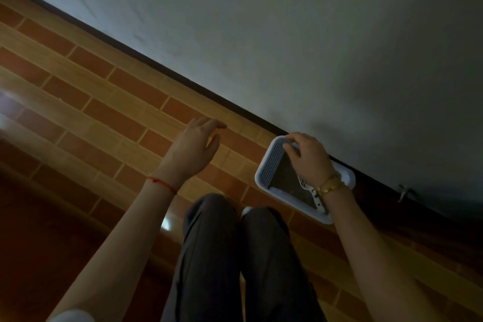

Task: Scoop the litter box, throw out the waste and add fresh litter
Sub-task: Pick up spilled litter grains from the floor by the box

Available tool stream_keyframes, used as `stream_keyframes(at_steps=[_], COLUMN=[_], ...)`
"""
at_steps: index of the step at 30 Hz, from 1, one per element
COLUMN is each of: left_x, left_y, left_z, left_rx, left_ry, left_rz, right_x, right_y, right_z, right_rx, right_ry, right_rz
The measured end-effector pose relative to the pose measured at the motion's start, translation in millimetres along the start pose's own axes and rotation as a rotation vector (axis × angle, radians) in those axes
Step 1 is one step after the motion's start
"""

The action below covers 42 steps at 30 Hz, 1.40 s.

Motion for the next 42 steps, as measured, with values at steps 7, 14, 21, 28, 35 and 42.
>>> stream_keyframes(at_steps=[7, 14, 21, 28, 35, 42], left_x=[137, 260, 342, 394, 417, 423], left_y=[91, 158, 188, 193, 193, 180], left_z=[-114, -210, -253, -269, -266, -273], left_rx=[0.060, 0.145, 0.176, -0.167, -0.432, -0.524], left_ry=[0.092, 0.142, -0.024, -0.837, -1.533, -1.943], left_rz=[-0.048, -0.059, -0.001, 0.035, 0.035, 0.079], right_x=[137, 257, 324, 371, 400, 418], right_y=[130, 230, 272, 302, 314, 311], right_z=[80, 159, 211, 221, 210, 210], right_rx=[-0.014, -0.010, -0.027, -0.078, 0.010, -0.062], right_ry=[-0.060, -0.098, -0.293, -0.536, -0.612, -0.681], right_rz=[-0.004, 0.015, -0.035, -0.165, -0.270, -0.192])
Point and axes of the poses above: each hand's wrist, its own y-axis towards the middle knuckle, its own x-axis out of the palm, z = x × y, the point moved 1 cm from there along y, towards the middle knuckle, and after that the axes turned 2 degrees about -y, right-handed, at the moved point
